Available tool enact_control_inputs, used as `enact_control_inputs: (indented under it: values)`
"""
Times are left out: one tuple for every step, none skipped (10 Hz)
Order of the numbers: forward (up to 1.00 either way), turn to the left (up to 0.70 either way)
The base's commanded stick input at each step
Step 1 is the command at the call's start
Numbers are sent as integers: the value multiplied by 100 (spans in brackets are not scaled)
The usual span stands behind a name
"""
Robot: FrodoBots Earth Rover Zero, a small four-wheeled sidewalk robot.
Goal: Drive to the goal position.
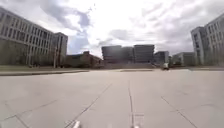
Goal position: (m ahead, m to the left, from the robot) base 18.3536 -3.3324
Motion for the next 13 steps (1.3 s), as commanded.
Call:
enact_control_inputs:
  values:
    - [70,0]
    - [70,-7]
    - [70,0]
    - [70,0]
    - [70,0]
    - [70,0]
    - [70,-6]
    - [70,-17]
    - [70,-28]
    - [70,-17]
    - [70,-7]
    - [70,0]
    - [70,0]
